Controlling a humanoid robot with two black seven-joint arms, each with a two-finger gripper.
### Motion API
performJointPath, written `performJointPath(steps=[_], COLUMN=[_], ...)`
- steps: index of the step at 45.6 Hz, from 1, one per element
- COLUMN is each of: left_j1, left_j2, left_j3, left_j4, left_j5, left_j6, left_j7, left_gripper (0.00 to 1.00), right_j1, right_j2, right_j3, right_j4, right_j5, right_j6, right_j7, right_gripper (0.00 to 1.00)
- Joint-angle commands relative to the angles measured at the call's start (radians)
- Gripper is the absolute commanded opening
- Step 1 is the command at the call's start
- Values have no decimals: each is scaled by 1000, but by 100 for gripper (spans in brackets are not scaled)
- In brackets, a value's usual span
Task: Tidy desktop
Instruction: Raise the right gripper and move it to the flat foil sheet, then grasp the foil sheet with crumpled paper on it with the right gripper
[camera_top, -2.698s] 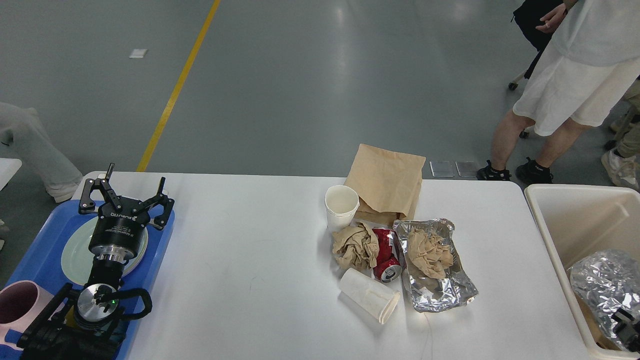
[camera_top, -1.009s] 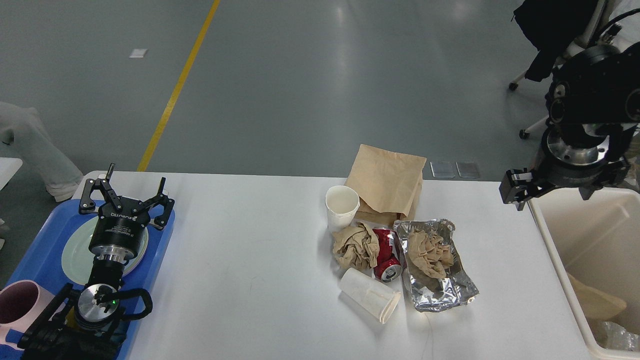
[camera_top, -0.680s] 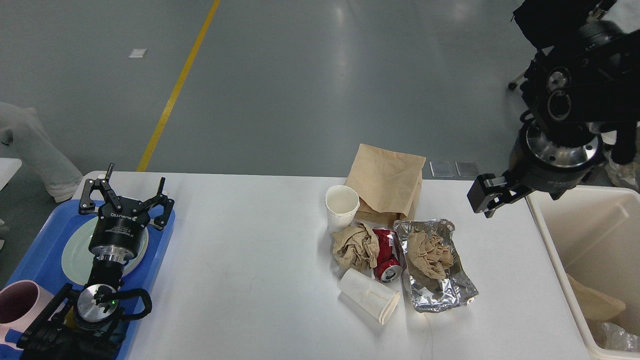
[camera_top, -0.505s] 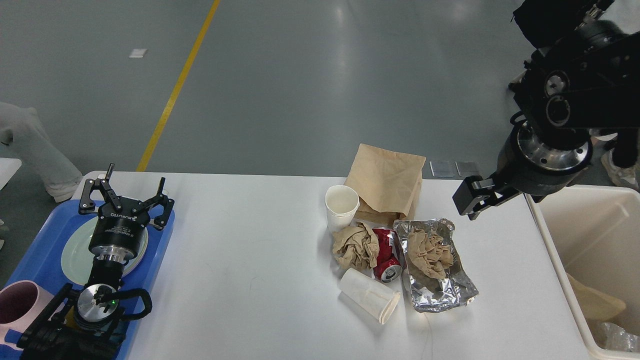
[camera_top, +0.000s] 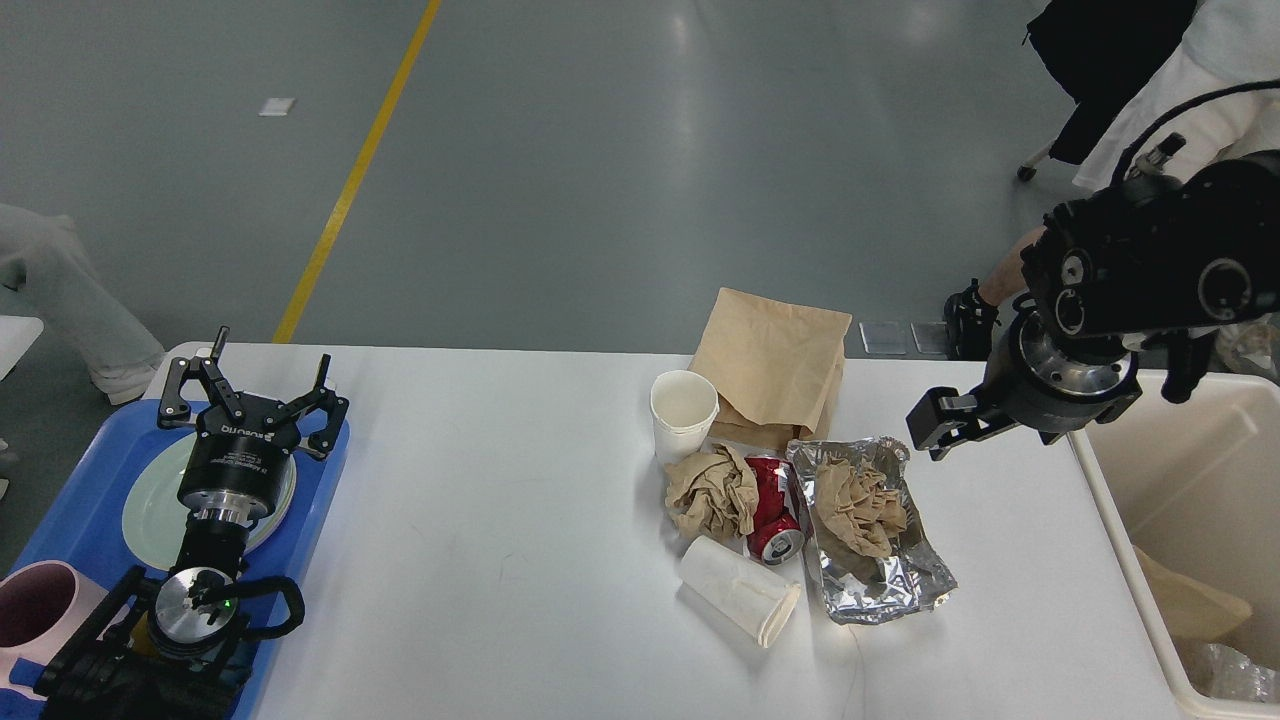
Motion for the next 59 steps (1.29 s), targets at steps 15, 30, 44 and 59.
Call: performJointPath(steps=[15,30,44,59], left_j1=[0,0,0,-1], left_j2=[-1,-1,-1,-1], left_j3=[0,0,0,0], left_j4=[0,0,0,0], left_j5=[0,0,0,0], left_j6=[0,0,0,0], left_j7=[0,0,0,0], left_gripper=[97,97,97,97], right_j1=[-525,-654,-719,-792], right_j2=[12,39,73,105], right_j3=[21,81,85,85], right_j4=[-458,-575,-647,-674], right_j5=[-46,-47,-52,-59], right_j6=[-85,-85,-102,-214], right_j7=[14,152,181,157], right_gripper=[98,94,96,97])
